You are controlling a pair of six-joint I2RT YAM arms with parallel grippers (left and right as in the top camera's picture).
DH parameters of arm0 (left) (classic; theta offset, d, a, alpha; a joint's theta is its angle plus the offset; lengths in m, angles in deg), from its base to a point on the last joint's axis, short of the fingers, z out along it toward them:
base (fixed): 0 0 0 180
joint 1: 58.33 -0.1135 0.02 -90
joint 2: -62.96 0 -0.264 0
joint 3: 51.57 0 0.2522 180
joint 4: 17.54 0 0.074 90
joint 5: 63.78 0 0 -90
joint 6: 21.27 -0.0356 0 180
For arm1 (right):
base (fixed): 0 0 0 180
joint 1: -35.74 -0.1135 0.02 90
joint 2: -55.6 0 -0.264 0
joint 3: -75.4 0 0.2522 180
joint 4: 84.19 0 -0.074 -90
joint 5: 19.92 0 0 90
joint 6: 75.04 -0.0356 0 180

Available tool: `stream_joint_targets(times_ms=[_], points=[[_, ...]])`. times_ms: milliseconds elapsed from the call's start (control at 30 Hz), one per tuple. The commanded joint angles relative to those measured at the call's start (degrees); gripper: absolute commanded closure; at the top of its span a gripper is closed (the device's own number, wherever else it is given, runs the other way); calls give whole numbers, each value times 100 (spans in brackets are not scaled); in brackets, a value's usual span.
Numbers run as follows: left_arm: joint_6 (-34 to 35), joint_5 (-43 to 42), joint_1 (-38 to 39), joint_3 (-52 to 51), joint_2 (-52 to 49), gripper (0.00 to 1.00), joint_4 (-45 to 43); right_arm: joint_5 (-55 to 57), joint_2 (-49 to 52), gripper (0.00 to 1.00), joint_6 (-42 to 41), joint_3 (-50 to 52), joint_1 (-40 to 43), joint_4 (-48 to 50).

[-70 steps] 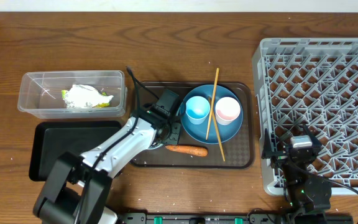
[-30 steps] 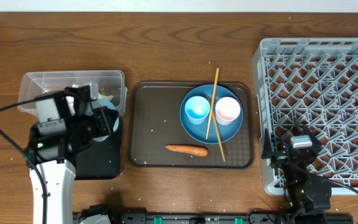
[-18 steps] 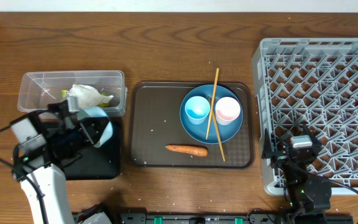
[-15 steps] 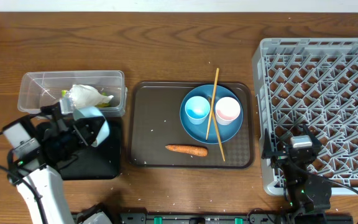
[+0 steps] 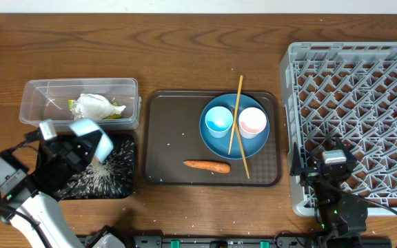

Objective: Sort waste into correct bins and load items into the dishwasher rack

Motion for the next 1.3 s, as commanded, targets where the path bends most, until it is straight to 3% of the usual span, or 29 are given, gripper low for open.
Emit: stream_joint_targets(times_ms=[0, 300, 933, 1100, 1200, 1267], points=[[-101, -575, -337, -107, 31, 94, 9, -22, -4, 1, 63, 7, 39, -24], [-146, -922, -929, -295, 26, 94, 4, -22, -4, 1, 63, 7, 37, -24], [-737, -997, -879, -297, 22, 94, 4, -22, -4, 1, 63, 7, 39, -24], [-831, -997, -809, -297, 22, 78, 2, -22, -4, 1, 63, 7, 39, -24], [-828, -997, -809, -297, 22, 81, 4, -22, -4, 1, 63, 7, 37, -24], [-828, -997, -809, -297, 22, 94, 7, -22, -4, 1, 63, 7, 37, -24]])
